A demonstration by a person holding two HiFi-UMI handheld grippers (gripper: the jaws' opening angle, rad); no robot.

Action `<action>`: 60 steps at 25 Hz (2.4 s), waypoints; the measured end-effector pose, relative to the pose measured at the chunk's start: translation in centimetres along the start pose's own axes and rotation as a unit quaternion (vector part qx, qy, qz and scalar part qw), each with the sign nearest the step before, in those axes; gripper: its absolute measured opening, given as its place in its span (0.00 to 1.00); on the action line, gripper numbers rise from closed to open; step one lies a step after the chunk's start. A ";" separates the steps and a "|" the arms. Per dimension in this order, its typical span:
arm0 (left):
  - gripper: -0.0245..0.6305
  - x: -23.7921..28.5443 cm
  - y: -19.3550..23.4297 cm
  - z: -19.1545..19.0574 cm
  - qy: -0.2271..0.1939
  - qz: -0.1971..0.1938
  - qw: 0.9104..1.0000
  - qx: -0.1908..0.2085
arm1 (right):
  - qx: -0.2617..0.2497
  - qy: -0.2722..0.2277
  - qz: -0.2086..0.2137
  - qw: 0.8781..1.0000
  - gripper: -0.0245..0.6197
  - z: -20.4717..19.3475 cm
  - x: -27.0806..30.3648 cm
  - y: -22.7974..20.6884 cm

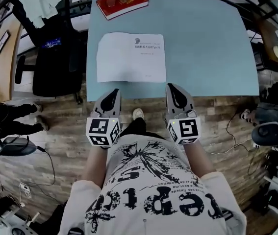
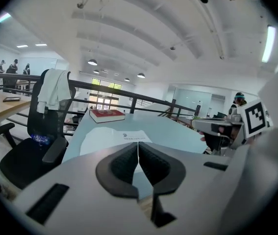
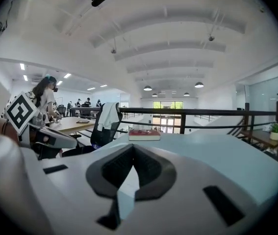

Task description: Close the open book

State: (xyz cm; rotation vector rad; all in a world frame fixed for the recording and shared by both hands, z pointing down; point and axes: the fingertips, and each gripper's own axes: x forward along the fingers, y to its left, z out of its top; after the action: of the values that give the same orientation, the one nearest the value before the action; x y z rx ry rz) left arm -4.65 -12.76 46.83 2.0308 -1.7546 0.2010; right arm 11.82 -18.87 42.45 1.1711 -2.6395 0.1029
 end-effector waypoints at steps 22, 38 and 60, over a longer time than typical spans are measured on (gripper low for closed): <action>0.22 7.0 6.2 -8.7 0.018 0.086 0.948 -0.306 | -0.046 0.047 0.132 0.989 0.05 -1.7 11.1 -1.6; 0.28 9.4 10.6 -9.9 -0.050 0.075 0.832 -0.547 | -0.058 0.047 0.115 0.990 0.05 -1.2 12.1 -3.9; 0.07 8.7 5.9 -4.7 -0.046 -0.036 0.898 -0.437 | -0.037 0.045 0.048 0.997 0.05 -2.5 8.4 -4.7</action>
State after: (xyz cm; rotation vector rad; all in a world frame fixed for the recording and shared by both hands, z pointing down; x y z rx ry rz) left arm -7.99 -19.20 55.80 1.4272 -1.4205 -0.6159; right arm 10.41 -27.69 46.80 0.9939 -2.5958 0.0727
